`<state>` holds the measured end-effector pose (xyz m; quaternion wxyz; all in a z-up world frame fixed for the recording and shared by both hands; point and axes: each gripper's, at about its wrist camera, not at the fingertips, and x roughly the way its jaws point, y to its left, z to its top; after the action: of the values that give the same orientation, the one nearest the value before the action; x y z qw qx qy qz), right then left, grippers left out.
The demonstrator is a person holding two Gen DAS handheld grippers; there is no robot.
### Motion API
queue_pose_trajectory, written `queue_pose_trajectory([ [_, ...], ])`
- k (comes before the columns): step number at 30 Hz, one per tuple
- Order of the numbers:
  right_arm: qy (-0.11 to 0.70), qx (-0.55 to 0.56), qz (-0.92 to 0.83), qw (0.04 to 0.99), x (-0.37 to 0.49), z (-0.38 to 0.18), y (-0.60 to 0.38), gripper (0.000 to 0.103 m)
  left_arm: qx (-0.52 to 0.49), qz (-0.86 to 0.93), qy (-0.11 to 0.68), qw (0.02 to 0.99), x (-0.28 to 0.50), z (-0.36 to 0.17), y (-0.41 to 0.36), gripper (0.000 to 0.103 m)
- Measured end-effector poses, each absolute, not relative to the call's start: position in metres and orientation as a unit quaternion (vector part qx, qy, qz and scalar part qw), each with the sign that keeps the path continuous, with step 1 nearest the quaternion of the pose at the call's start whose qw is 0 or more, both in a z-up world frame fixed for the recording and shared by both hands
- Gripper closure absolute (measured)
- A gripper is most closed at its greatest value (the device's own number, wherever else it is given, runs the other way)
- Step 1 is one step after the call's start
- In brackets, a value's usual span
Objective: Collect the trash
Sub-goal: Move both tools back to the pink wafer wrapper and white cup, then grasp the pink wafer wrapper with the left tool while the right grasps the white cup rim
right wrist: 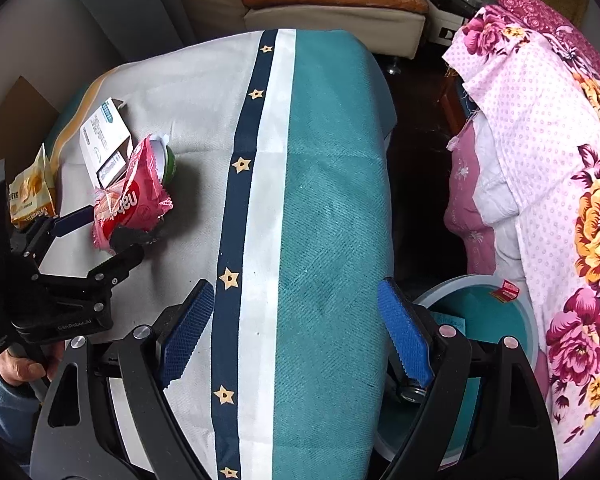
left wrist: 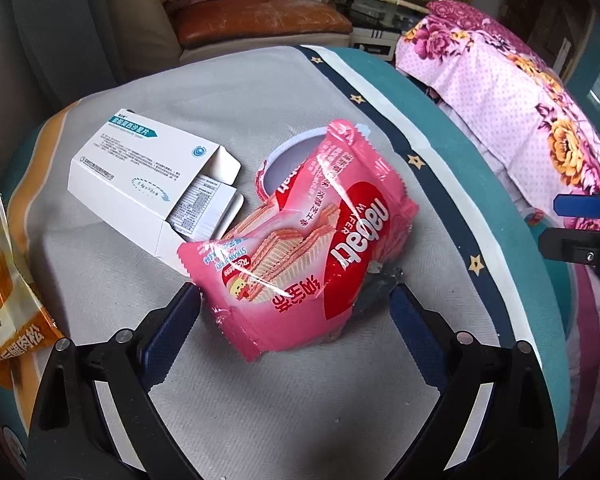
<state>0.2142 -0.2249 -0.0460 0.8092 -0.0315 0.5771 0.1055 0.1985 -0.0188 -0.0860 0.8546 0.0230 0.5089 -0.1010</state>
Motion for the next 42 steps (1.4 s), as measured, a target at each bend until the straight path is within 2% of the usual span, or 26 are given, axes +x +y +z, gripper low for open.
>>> queue_pose_trajectory([
  [4, 0.580, -0.031, 0.107, 0.807, 0.217, -0.050, -0.223, 0.023, 0.014, -0.103, 0.501, 0.859, 0.200, -0.088, -0.014, 0.008],
  [5, 0.581, -0.031, 0.108, 0.806, 0.217, -0.051, -0.222, 0.023, 0.006, -0.100, 0.496, 0.862, 0.199, -0.086, -0.011, 0.015],
  [6, 0.581, -0.030, 0.109, 0.806, 0.218, -0.052, -0.222, 0.023, 0.005, -0.095, 0.492, 0.865, 0.198, -0.084, -0.008, 0.032],
  [7, 0.582, -0.030, 0.111, 0.805, 0.218, -0.052, -0.221, 0.023, 0.005, -0.086, 0.490, 0.867, 0.198, -0.082, -0.004, 0.041],
  [9, 0.582, -0.032, 0.113, 0.804, 0.219, -0.053, -0.218, 0.023, -0.015, -0.083, 0.493, 0.866, 0.198, -0.079, 0.006, 0.065],
  [12, 0.580, -0.030, 0.122, 0.805, 0.223, -0.053, -0.209, 0.023, -0.036, -0.069, 0.492, 0.867, 0.194, -0.075, 0.022, 0.077],
  [21, 0.551, -0.064, 0.170, 0.814, 0.256, -0.049, -0.152, 0.023, -0.065, -0.029, 0.479, 0.875, 0.171, -0.058, 0.072, 0.078],
  [25, 0.539, -0.082, 0.188, 0.817, 0.274, -0.052, -0.129, 0.037, -0.070, -0.027, 0.477, 0.876, 0.165, -0.055, 0.081, 0.078],
  [28, 0.541, -0.090, 0.192, 0.814, 0.289, -0.062, -0.118, 0.039, -0.074, -0.027, 0.475, 0.876, 0.164, -0.055, 0.086, 0.078],
  [30, 0.547, -0.088, 0.193, 0.810, 0.299, -0.071, -0.115, 0.045, -0.080, -0.026, 0.476, 0.875, 0.166, -0.057, 0.089, 0.078],
  [32, 0.554, -0.080, 0.197, 0.805, 0.305, -0.079, -0.114, 0.060, -0.085, -0.025, 0.477, 0.874, 0.166, -0.059, 0.092, 0.078],
  [33, 0.557, -0.078, 0.200, 0.802, 0.307, -0.083, -0.113, 0.064, -0.086, -0.023, 0.478, 0.874, 0.166, -0.060, 0.093, 0.078],
  [34, 0.556, -0.079, 0.203, 0.802, 0.307, -0.085, -0.112, 0.073, -0.088, -0.022, 0.479, 0.873, 0.166, -0.062, 0.094, 0.078],
  [35, 0.553, -0.083, 0.207, 0.802, 0.306, -0.086, -0.110, 0.089, -0.089, -0.021, 0.480, 0.872, 0.166, -0.063, 0.094, 0.078],
  [36, 0.552, -0.087, 0.212, 0.802, 0.303, -0.086, -0.109, 0.093, -0.090, -0.020, 0.481, 0.872, 0.167, -0.064, 0.093, 0.078],
  [42, 0.536, -0.086, 0.196, 0.817, 0.283, -0.068, -0.127, 0.098, -0.087, -0.023, 0.483, 0.871, 0.168, -0.063, 0.082, 0.078],
])
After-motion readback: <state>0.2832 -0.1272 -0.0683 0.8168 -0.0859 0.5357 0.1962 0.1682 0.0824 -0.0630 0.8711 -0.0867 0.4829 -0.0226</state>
